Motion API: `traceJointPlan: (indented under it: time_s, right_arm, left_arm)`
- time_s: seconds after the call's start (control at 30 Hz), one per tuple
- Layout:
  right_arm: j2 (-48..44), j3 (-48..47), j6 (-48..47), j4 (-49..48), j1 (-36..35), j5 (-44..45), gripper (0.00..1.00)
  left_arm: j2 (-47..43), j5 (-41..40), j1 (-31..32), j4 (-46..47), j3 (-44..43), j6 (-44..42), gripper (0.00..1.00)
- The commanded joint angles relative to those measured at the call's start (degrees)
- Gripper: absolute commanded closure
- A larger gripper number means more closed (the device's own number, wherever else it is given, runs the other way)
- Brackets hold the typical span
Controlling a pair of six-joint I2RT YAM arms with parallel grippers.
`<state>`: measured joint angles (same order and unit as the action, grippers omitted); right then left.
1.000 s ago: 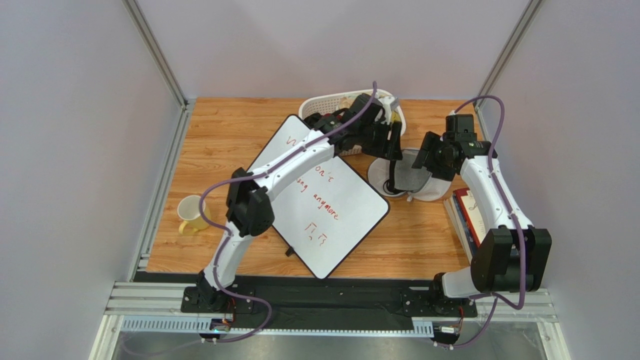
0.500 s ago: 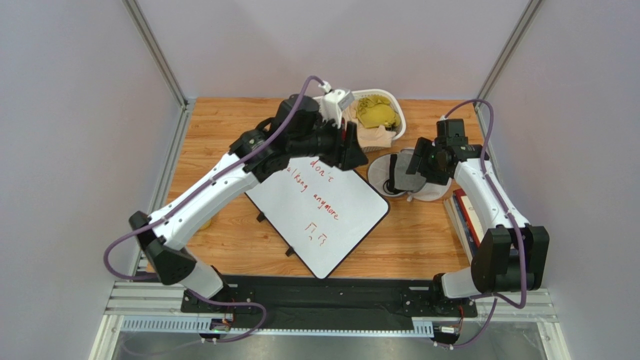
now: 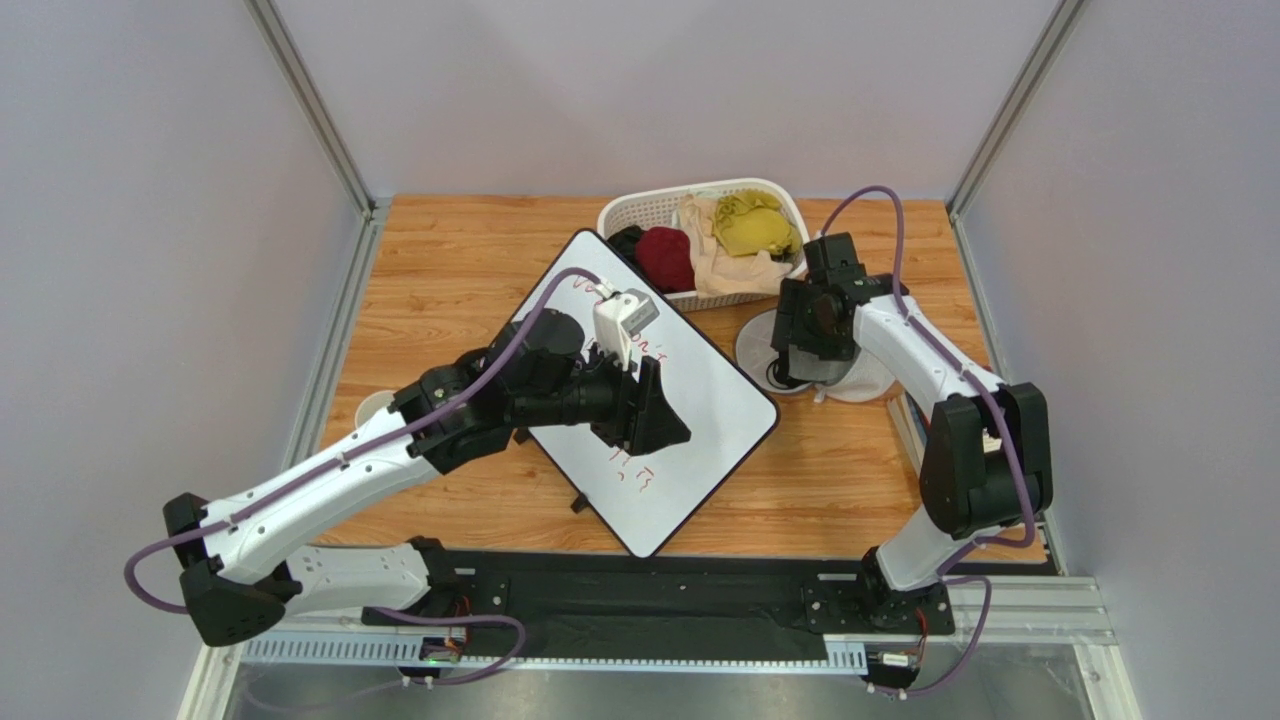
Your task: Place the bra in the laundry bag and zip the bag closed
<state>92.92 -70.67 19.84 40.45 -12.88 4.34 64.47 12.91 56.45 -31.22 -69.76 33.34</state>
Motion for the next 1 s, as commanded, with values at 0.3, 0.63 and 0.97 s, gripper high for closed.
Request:
traceJointPlan:
  time_s: [0.3, 0.63, 0.97]
  right_arm:
    - [1.7, -9.3, -2.9, 1.7, -1.3, 4.4, 0.22]
    - [7.4, -11.1, -2.9, 2.9, -5.2, 20.2, 0.16]
    - [11.7, -9.0, -4.1, -1.4, -5.8, 24.4, 0.15]
  left_arm:
    - [4.9, -8.4, 5.1, 1.3, -8.0, -0.9, 0.41]
    - [9.3, -8.9, 5.0, -1.9, -16.6, -3.4, 0.42]
    - [9.8, -7.7, 4.0, -1.8, -16.4, -3.1, 0.41]
